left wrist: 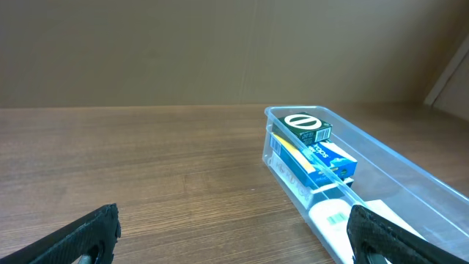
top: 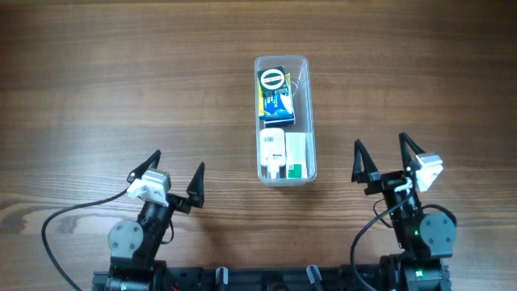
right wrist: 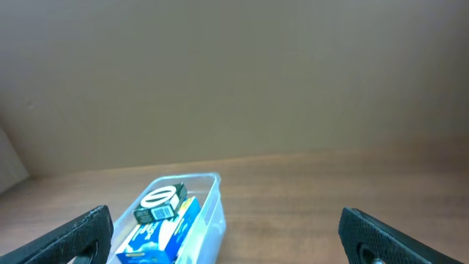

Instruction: Pack container

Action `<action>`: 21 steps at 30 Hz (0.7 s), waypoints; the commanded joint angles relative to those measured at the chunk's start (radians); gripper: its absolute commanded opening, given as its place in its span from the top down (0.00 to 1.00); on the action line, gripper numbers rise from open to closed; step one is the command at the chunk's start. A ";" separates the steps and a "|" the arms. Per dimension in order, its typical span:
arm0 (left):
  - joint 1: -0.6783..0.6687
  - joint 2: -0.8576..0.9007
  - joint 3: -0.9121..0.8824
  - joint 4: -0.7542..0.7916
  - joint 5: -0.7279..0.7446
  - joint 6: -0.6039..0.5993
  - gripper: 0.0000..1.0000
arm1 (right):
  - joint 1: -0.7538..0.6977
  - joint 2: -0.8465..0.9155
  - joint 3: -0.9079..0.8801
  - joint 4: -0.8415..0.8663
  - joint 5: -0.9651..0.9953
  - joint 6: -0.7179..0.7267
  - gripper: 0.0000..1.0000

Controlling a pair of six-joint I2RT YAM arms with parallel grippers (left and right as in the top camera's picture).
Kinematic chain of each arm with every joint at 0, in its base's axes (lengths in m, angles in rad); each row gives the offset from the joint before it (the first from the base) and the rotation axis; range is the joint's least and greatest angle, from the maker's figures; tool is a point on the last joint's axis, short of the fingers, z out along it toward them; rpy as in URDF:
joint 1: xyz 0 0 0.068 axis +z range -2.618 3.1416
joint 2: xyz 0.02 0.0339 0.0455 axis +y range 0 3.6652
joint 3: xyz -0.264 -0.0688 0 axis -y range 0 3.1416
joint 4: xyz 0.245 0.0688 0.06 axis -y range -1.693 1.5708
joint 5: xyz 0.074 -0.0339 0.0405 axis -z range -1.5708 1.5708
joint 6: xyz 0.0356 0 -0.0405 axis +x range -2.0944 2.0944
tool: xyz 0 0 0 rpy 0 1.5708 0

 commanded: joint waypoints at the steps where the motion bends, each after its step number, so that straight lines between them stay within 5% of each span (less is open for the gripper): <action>1: 0.006 -0.010 -0.005 -0.004 0.012 0.015 0.00 | 0.004 -0.069 -0.018 -0.012 -0.023 -0.080 0.00; 21: 0.006 -0.010 -0.005 -0.004 0.012 0.015 0.00 | -0.166 -0.198 -0.068 -0.219 -0.011 -0.080 0.00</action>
